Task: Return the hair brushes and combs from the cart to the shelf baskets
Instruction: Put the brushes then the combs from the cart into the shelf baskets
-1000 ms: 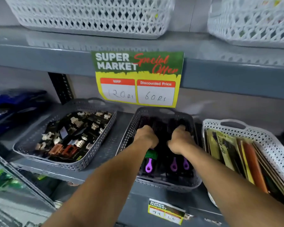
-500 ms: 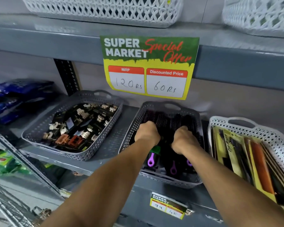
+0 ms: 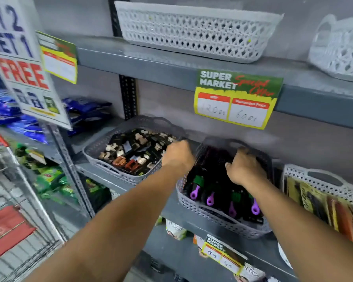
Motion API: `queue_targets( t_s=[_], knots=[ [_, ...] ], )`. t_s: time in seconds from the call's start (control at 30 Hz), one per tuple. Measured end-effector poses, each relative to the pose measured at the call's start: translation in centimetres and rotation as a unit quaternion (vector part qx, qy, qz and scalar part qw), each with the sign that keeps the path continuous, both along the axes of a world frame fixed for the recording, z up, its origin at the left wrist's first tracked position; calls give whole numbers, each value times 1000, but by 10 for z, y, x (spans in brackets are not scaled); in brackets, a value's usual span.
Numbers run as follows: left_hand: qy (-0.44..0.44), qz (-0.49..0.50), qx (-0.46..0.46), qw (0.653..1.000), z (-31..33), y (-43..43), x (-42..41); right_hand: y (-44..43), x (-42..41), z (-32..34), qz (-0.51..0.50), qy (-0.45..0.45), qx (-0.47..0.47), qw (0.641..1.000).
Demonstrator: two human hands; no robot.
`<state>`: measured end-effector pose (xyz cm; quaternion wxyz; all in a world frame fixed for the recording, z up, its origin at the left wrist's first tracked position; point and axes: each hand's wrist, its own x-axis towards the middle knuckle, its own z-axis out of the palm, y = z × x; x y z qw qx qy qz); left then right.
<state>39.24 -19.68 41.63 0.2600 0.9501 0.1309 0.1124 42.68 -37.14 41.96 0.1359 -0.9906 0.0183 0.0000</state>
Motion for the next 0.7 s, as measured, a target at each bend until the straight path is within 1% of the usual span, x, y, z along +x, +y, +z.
queue_targets(
  t_s=[0.1,0.2,0.27,0.33,0.43,0.53,0.6,0.7],
  knots=[
    [-66,3,80,995,8,38,-28,29,-12,11,66,-57,-19,996],
    [-114,54,153,980,4,82,-68,66,-26,11,160,-122,-28,979],
    [-108,93,191,971,-3,114,-100,94,-40,8,227,-160,-30,960],
    [-77,140,206,965,-14,151,-138,130,-60,2,286,-171,-23,943],
    [-39,218,203,954,-36,196,-199,183,-93,-11,366,-173,-19,914],
    [13,287,175,942,-67,235,-262,238,-131,-31,443,-165,-16,881],
    [27,328,144,933,-91,255,-298,268,-156,-47,485,-156,-11,861],
    [35,389,75,917,-131,276,-343,310,-192,-80,535,-104,-9,838]
  ],
)
